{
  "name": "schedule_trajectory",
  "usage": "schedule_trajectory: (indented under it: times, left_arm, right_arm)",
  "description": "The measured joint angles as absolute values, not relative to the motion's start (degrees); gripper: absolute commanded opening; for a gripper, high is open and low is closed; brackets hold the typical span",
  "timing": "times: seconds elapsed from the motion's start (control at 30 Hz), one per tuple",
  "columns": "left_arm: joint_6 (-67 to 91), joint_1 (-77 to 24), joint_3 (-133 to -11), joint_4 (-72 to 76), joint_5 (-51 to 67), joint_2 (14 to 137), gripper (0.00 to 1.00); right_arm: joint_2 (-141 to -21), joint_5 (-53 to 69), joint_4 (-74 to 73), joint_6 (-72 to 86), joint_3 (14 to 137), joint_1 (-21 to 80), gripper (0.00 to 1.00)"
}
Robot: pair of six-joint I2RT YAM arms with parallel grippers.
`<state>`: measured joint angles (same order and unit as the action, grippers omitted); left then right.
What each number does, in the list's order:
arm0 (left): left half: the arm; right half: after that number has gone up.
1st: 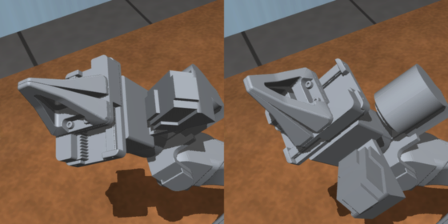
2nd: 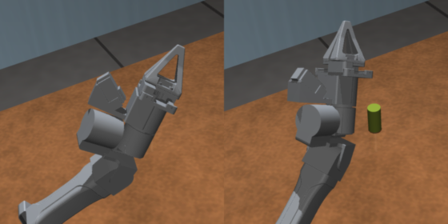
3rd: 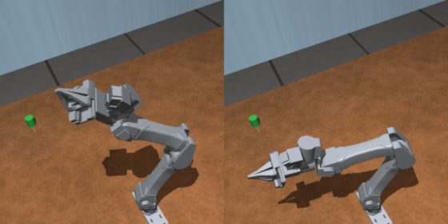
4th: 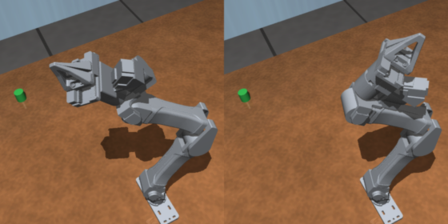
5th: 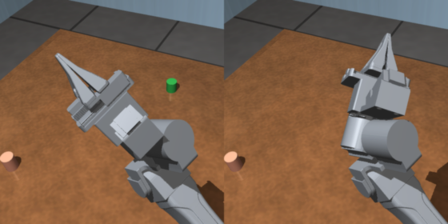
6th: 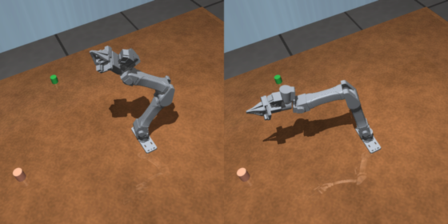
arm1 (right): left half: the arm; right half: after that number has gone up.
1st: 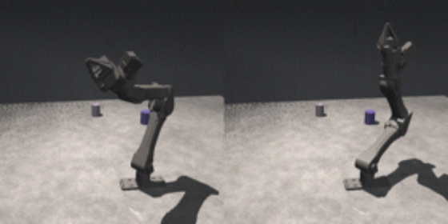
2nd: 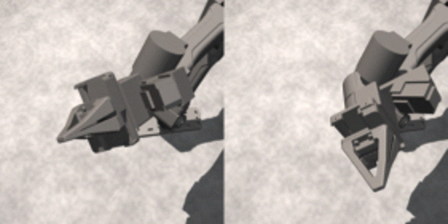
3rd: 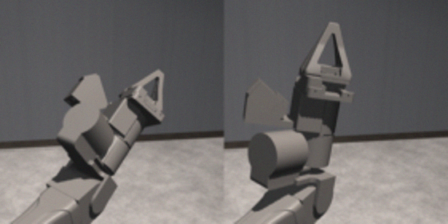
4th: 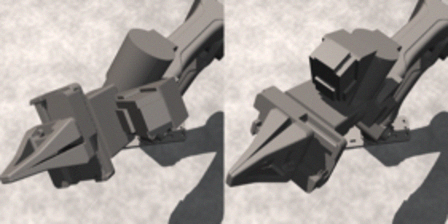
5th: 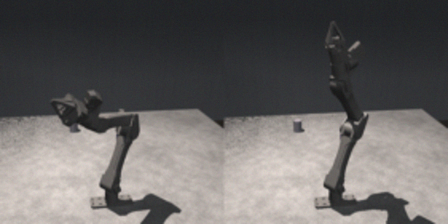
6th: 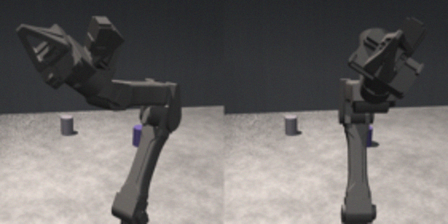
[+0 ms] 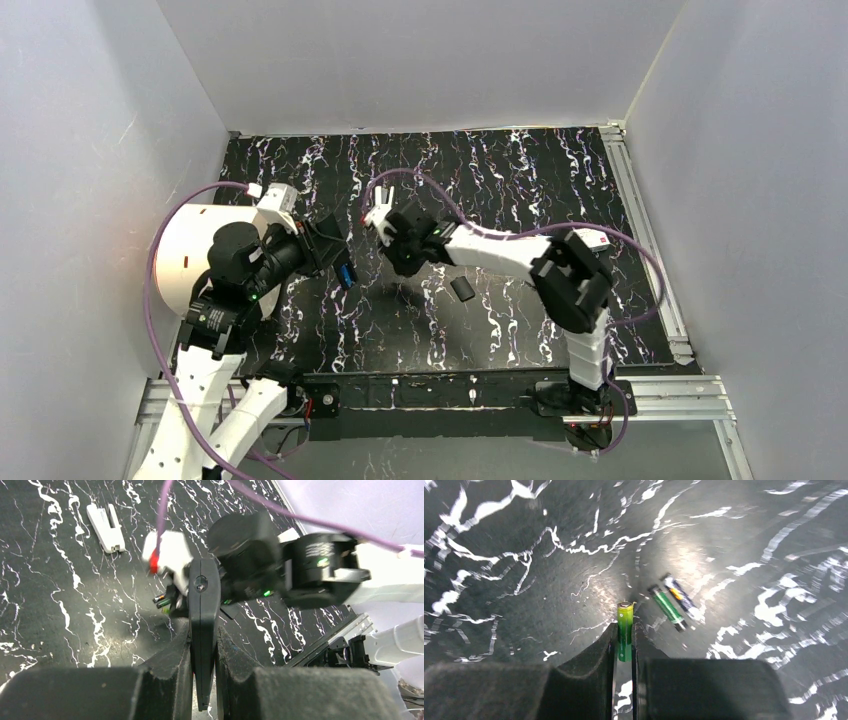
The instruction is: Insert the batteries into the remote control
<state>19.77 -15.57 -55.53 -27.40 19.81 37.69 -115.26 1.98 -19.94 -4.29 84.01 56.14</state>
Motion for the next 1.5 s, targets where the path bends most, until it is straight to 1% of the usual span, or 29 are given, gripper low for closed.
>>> schedule_trajectory:
  times: [0.23,0.47,0.67,0.97,1.27,1.5]
  left_arm:
    - [25.93,-15.57,-51.59,-24.62,21.96,40.14,0.00]
    - [40.45,-15.59,-46.52,-8.75,31.57,54.98,0.00]
    - [48.12,-17.52,-47.77,1.91,36.93,67.44,0.00]
    - [60.31,-19.73,-46.30,20.21,42.19,76.99,0.00]
    - [64.18,-19.73,-44.01,26.81,42.92,78.96,0.00]
    - [65.71,-19.73,-42.96,30.26,43.70,79.35,0.00]
  right_arm:
    - [-100.25,1.48,-14.28,7.64,78.91,49.50,0.13]
    - [-86.96,-1.56,-15.81,18.61,73.38,46.22,0.15]
    - [-79.24,-1.08,-21.21,24.67,72.23,45.43,0.17]
    - [-78.37,6.50,-28.10,28.47,72.86,45.45,0.17]
    - [-79.13,11.09,-30.46,28.36,73.25,45.43,0.19]
    - [-79.96,11.79,-30.33,27.49,73.67,45.45,0.20]
